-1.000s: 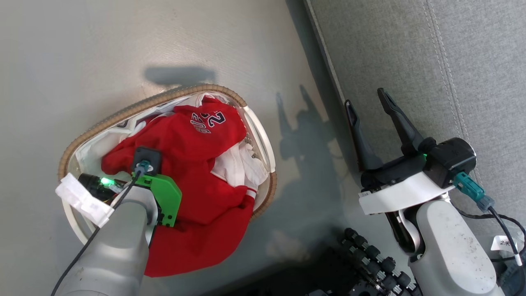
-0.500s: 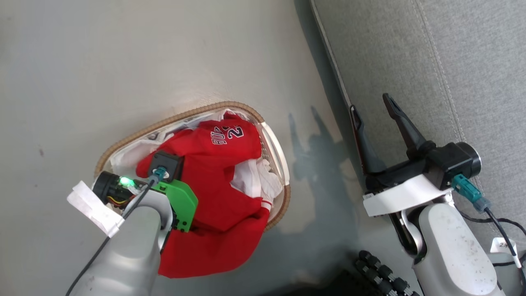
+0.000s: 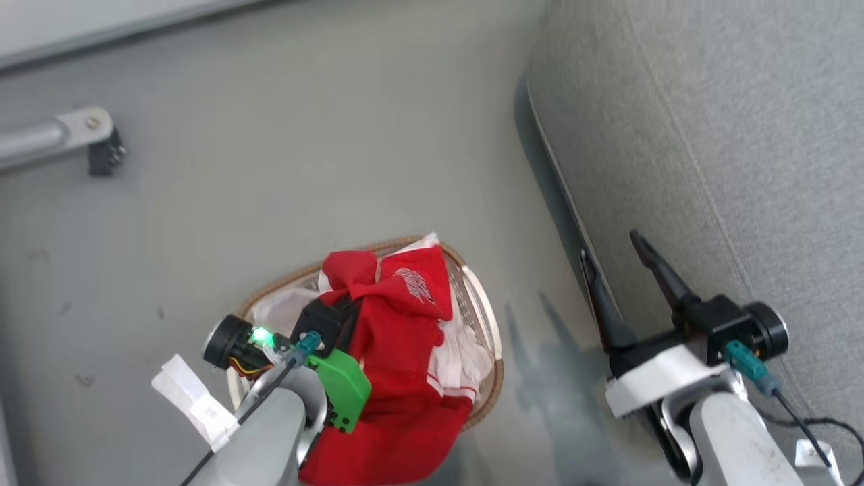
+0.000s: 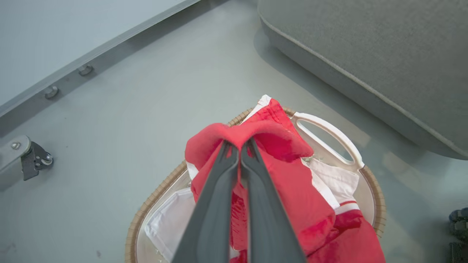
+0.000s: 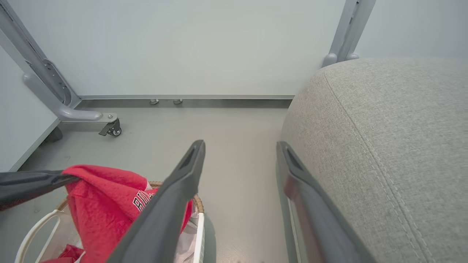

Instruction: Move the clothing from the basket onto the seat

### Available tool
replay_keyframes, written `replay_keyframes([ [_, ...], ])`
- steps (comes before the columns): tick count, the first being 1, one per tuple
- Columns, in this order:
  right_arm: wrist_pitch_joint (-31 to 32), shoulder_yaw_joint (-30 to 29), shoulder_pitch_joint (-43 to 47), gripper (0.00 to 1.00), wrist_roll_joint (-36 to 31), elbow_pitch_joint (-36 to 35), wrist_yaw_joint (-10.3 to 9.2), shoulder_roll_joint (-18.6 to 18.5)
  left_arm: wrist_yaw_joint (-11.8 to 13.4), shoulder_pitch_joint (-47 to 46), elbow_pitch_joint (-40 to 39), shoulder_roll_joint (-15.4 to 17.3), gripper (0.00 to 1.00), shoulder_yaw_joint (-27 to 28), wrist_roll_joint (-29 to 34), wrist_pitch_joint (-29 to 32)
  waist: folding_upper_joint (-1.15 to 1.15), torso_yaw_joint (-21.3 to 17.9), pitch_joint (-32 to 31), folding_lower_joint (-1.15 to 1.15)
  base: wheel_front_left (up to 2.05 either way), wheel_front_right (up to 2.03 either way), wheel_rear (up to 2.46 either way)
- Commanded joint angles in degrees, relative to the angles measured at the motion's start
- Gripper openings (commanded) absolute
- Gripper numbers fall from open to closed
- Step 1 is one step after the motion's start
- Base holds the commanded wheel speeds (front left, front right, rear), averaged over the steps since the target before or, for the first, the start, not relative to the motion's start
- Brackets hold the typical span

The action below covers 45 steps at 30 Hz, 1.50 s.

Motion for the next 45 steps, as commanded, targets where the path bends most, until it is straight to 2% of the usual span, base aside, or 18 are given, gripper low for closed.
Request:
replay_keyframes([
  [1, -0.29, -0.36, 1.8, 1.0, -0.36, 0.55, -0.04, -0.27, -0.18, 1.59, -1.12, 0.44, 0.0, -0.17, -0.35, -0.03, 0.0, 3.83, -9.6, 0.0, 0.0, 0.0, 0.0],
  [7, -0.29, -2.0, 6.26, 1.0, -0.46, 2.28, -0.04, -0.24, -0.62, 2.66, -6.33, 1.37, 0.0, -2.35, -0.66, -0.03, 0.0, 5.67, -17.7, 0.0, 0.0, 0.0, 0.0],
  [14, -0.28, -2.1, 9.37, 1.0, -1.63, 1.4, -0.04, -0.25, -0.69, -1.2, -10.86, 3.98, 0.0, -6.34, -1.83, 0.81, 0.0, 6.56, -24.22, 0.0, 0.0, 0.0, 0.0],
  [23, -0.28, -0.54, 9.31, 1.0, -2.8, 0.63, -0.04, -0.25, -0.64, -13.37, -16.69, 10.22, 0.0, -13.11, -5.47, 5.37, 0.0, 7.26, -27.47, 0.0, 0.0, 0.0, 0.0],
  [29, -0.28, 1.94, 6.96, 1.0, -3.43, 0.65, -0.04, -0.25, -0.64, -20.67, -19.48, 12.62, 0.0, -15.33, -8.21, 7.52, 0.0, 7.21, -28.25, 0.0, 0.0, 0.0, 0.0],
  [37, -0.28, 6.35, 2.61, 1.0, -3.22, 2.22, -0.04, -0.25, -0.64, -27.13, -20.94, 12.65, 0.0, -18.1, -10.61, 8.48, 0.0, 7.57, -28.34, 0.0, 0.0, 0.0, 0.0],
  [45, -0.28, 6.44, -0.99, 1.0, -7.3, 7.37, -0.04, -0.26, -0.61, -30.27, -22.89, 11.35, 0.0, -21.23, -11.86, 8.34, 0.0, 8.97, -28.57, 0.0, 0.0, 0.0, 0.0],
])
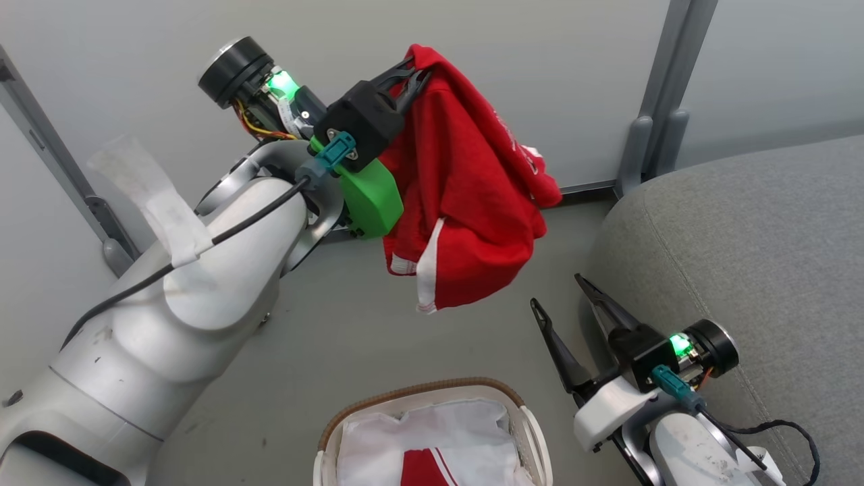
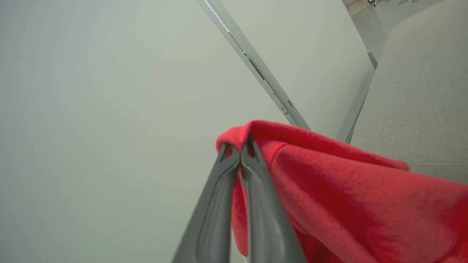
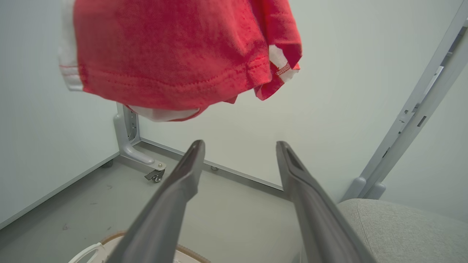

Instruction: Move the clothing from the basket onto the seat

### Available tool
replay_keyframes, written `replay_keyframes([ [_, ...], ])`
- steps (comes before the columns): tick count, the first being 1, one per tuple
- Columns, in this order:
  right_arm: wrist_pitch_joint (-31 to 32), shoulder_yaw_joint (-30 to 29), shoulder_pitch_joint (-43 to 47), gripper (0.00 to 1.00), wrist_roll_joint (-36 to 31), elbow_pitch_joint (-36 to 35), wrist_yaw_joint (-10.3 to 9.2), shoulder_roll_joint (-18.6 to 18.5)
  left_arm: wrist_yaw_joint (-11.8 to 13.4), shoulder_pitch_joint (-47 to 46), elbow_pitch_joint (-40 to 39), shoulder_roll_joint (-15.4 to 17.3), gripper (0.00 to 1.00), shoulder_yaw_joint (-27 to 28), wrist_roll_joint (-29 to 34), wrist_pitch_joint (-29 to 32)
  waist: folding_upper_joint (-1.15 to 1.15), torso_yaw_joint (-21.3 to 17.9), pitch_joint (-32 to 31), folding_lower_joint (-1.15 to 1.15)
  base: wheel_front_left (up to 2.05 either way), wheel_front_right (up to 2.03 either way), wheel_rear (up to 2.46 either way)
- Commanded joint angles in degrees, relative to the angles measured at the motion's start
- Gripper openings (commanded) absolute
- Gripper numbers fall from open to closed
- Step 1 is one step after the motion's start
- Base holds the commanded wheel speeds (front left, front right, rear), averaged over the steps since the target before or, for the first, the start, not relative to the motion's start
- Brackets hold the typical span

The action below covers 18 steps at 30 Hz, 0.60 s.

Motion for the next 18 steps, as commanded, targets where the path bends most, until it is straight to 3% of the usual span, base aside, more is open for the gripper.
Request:
replay_keyframes([
  [1, -0.28, -0.45, -1.12, 1.0, -0.91, 0.68, -0.04, -0.24, 0.15, -1.05, -0.67, -0.42, 0.0, -0.33, -0.6, -0.19, 0.0, 0.38, -0.12, 0.0, 0.0, 0.0, 0.0],
  [9, -0.28, -2.96, -5.16, 1.0, -4.05, 3.4, -0.04, -0.24, 0.15, -1.87, -4.07, -0.96, 0.0, -2.92, -1.76, 0.37, 0.0, 1.69, -0.49, 0.0, 0.0, 0.0, 0.0],
  [18, -0.28, -2.26, -7.76, 1.0, -2.87, -1.16, -0.04, -0.23, 0.47, 0.05, -5.04, -0.09, 0.0, -3.88, -2.17, 0.19, 0.0, 2.34, -0.79, 0.0, 0.0, 0.0, 0.0],
])
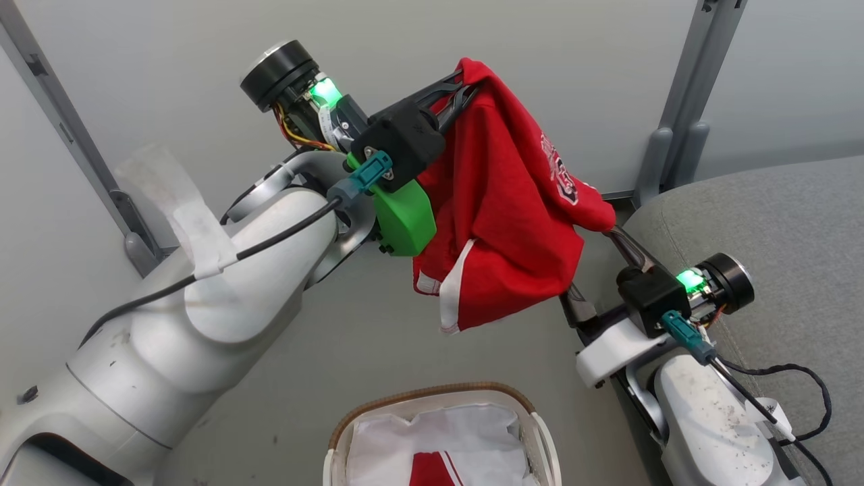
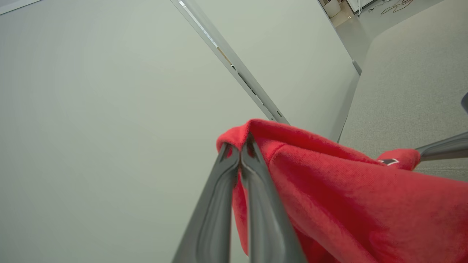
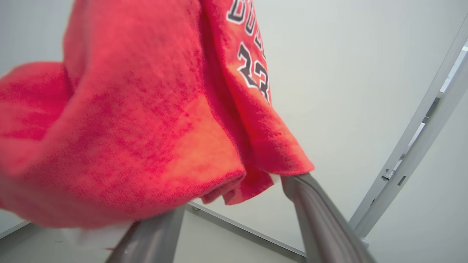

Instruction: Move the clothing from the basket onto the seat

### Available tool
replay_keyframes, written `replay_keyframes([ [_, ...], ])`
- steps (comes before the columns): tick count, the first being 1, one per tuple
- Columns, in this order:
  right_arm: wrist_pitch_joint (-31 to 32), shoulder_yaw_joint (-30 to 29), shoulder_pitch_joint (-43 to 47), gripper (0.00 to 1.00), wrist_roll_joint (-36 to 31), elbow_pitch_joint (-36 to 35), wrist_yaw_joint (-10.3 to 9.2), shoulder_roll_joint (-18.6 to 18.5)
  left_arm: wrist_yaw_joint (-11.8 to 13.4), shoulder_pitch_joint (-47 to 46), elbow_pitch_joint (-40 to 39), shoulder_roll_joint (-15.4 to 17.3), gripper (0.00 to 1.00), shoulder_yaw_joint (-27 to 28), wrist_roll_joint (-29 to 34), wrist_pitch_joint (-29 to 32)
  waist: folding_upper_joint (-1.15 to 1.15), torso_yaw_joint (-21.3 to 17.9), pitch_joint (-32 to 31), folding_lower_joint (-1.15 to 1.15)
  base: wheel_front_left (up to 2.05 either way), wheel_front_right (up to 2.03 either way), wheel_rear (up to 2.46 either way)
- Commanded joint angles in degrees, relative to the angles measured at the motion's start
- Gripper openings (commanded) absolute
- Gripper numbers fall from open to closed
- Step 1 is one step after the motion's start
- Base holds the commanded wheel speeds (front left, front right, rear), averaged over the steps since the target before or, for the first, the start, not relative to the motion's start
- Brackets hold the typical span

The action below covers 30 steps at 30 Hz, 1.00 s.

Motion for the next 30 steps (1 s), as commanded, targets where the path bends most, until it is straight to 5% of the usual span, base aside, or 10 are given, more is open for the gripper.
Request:
replay_keyframes([
  [1, -0.28, 0.63, -0.55, 1.0, -0.04, -0.47, -0.04, -0.18, 0.43, 1.1, -0.21, 0.28, 0.0, -0.18, -0.15, -0.3, 0.0, 0.08, -0.08, 0.0, 0.0, 0.0, 0.0],
  [10, -0.28, 5.13, -3.3, 1.0, -1.7, -2.11, -0.04, -0.19, 0.72, 2.5, -0.16, 0.19, 0.0, -0.98, -0.9, -0.59, 0.0, 0.49, -0.43, 0.0, 0.0, 0.0, 0.0],
  [11, -0.28, 6.14, -3.61, 0.65, -1.58, -1.62, -0.04, -0.2, 0.77, 2.7, 0.0, 0.23, 0.0, -1.06, -1.05, -0.65, 0.0, 0.52, -0.49, 0.0, 0.0, 0.0, 0.0],
  [12, -0.28, 6.69, -3.82, 0.42, -1.57, -1.19, -0.04, -0.2, 0.81, 2.76, 0.09, 0.26, 0.0, -1.12, -1.14, -0.73, 0.0, 0.53, -0.52, 0.0, 0.0, 0.0, 0.0],
  [17, -0.28, 8.61, -4.93, 0.0, -0.37, 0.65, -0.05, -0.21, 1.03, 3.45, 0.33, 0.27, 0.0, -1.32, -1.72, -1.02, 0.0, 0.58, -0.59, 0.0, 0.0, 0.0, 0.0],
  [30, -0.28, 9.01, -5.16, 0.0, 0.67, 0.35, -0.05, -0.21, 2.48, 6.94, 1.12, 1.33, 0.0, -0.52, -4.15, -2.64, 0.0, 0.0, -0.19, 0.0, 0.0, 0.0, 0.0],
])
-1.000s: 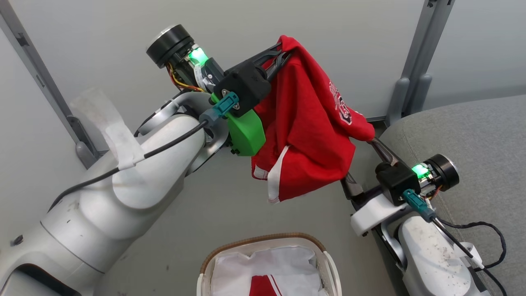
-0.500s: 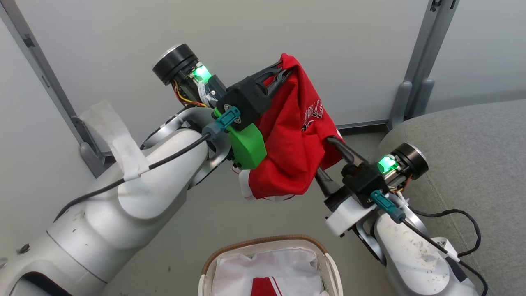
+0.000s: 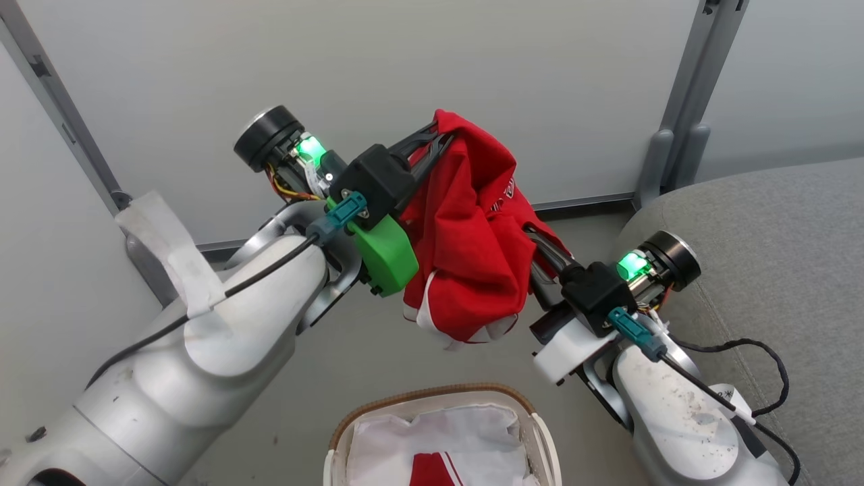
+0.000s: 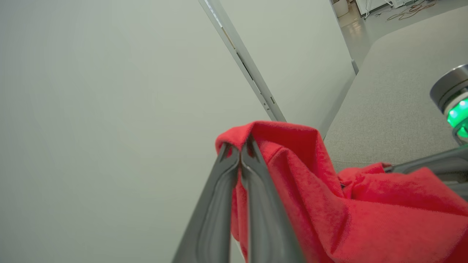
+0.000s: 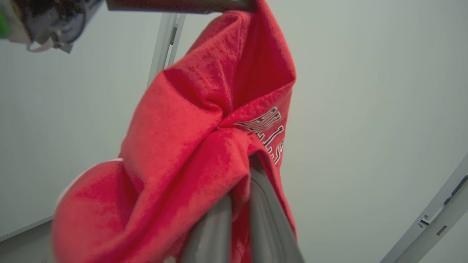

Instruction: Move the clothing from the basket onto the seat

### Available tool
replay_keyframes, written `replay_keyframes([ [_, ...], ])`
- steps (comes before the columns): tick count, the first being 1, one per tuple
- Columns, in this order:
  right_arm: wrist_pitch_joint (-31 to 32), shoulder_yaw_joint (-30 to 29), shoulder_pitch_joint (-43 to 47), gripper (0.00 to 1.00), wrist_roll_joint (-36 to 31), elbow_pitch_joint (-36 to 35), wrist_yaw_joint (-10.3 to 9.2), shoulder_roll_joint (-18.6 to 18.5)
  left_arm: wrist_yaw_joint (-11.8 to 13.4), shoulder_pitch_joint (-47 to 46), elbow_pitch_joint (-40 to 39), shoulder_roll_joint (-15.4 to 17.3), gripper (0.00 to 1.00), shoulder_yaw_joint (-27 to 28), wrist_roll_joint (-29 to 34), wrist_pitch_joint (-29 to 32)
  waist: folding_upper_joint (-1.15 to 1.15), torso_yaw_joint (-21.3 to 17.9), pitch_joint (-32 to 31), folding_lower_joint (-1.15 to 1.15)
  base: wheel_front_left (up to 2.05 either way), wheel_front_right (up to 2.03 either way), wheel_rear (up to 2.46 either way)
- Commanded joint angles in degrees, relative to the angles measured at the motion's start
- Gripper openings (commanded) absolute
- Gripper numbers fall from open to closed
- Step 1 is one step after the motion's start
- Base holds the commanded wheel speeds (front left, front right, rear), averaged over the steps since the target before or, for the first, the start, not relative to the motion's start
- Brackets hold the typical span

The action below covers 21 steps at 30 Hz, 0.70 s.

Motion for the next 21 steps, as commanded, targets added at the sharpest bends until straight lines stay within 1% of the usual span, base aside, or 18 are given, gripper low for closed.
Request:
replay_keyframes([
  [1, -0.28, -0.5, -0.47, 0.0, 0.17, -0.18, -0.04, -0.23, 0.38, 1.77, 0.17, 0.19, 0.0, 0.18, -0.64, -0.61, 0.0, -0.09, 0.09, 0.0, 0.0, 0.0, 0.0],
  [5, -0.28, -2.26, -0.46, 0.0, -0.08, -0.2, -0.04, -0.23, 1.1, 5.57, 0.97, -0.31, 0.0, 0.23, -2.6, -2.36, 0.0, -0.17, 0.35, 0.0, 0.0, 0.0, 0.0],
  [6, -0.28, -2.89, -0.48, 0.0, -0.23, -0.26, -0.04, -0.23, 1.53, 6.87, 1.37, -0.61, 0.07, 0.42, -3.05, -3.03, 0.0, -0.14, 0.46, 0.0, 0.0, 0.0, 0.0],
  [7, -0.28, -3.39, -0.46, 0.0, -0.32, -0.32, -0.05, -0.23, 1.92, 7.95, 1.74, -0.91, 0.23, 0.59, -3.46, -3.58, 0.0, -0.13, 0.54, 0.0, 0.0, 0.0, 0.0],
  [8, -0.28, -4.01, -0.43, 0.0, -0.42, -0.41, -0.05, -0.23, 2.53, 9.35, 2.17, -1.28, 0.45, 0.87, -3.99, -4.23, 0.0, -0.11, 0.65, 0.0, 0.0, 0.0, 0.0],
  [9, -0.28, -4.58, -0.43, 0.0, -0.42, -0.5, -0.05, -0.23, 3.01, 10.55, 2.57, -1.65, 0.64, 1.23, -4.55, -4.8, 0.0, -0.1, 0.75, 0.0, 0.0, 0.0, 0.0],
  [10, -0.28, -5.22, -0.42, 0.0, -0.58, -0.56, -0.04, -0.22, 3.59, 11.94, 3.14, -2.2, 1.0, 1.8, -5.26, -5.43, 0.0, -0.09, 0.88, 0.0, 0.0, 0.0, 0.0],
  [12, -0.28, -6.34, -0.43, 0.0, -0.8, -0.83, -0.04, -0.22, 4.41, 14.64, 4.23, -3.28, 1.0, 2.83, -6.24, -6.29, 0.0, -0.11, 1.15, 0.0, 0.0, 0.0, 0.0],
  [15, -0.28, -7.84, -0.77, 0.0, -1.09, -1.13, -0.04, -0.23, 4.64, 18.04, 5.23, -4.63, 1.0, 4.26, -5.92, -6.87, 0.0, -0.2, 1.67, 0.0, 0.0, 0.0, 0.0],
  [21, -0.28, -10.24, -1.23, 0.0, -2.83, -1.79, -0.04, -0.22, 3.2, 26.52, 3.64, -6.52, 1.0, 10.12, -3.95, -6.82, 0.0, -0.7, 2.72, 0.0, 0.0, 0.0, 0.0],
])
